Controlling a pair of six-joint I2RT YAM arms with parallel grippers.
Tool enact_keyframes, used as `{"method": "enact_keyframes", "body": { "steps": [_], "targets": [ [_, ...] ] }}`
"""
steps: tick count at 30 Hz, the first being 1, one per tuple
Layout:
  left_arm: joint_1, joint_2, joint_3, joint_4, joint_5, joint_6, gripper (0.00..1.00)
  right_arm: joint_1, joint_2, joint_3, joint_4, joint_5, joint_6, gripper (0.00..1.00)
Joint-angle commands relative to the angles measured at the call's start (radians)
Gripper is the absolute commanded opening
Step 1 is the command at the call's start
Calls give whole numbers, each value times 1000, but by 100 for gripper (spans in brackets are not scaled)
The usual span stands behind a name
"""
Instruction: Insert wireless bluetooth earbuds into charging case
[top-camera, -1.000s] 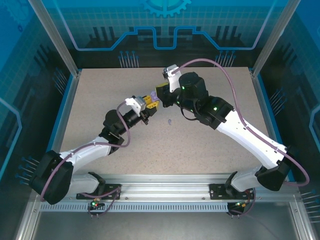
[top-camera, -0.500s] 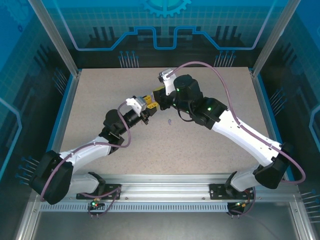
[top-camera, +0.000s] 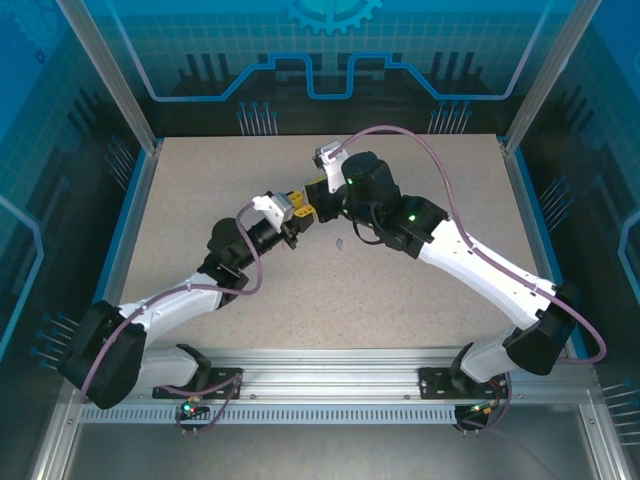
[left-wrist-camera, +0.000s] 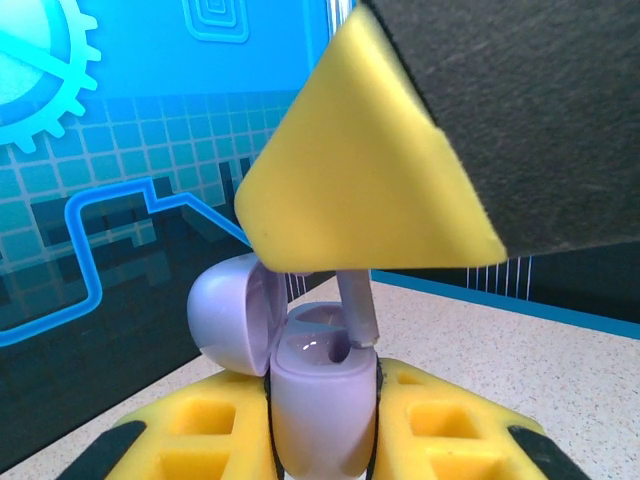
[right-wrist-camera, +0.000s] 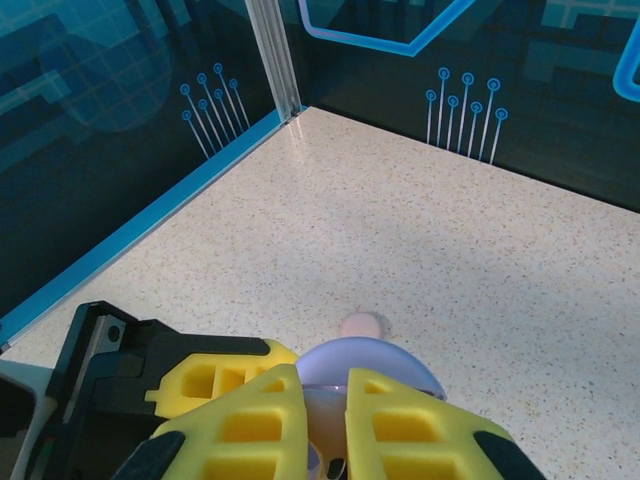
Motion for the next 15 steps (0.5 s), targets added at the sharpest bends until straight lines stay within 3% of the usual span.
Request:
{"method": "enact_keyframes", "body": {
  "steps": [1,15],
  "targets": [
    [-10,-32,34,18,-14,35,0,4,11,-21,27,18,-14,12],
    [-12,-37,36,10,-21,46,0,4,0,-46,16,50,-47,11]
  ]
}}
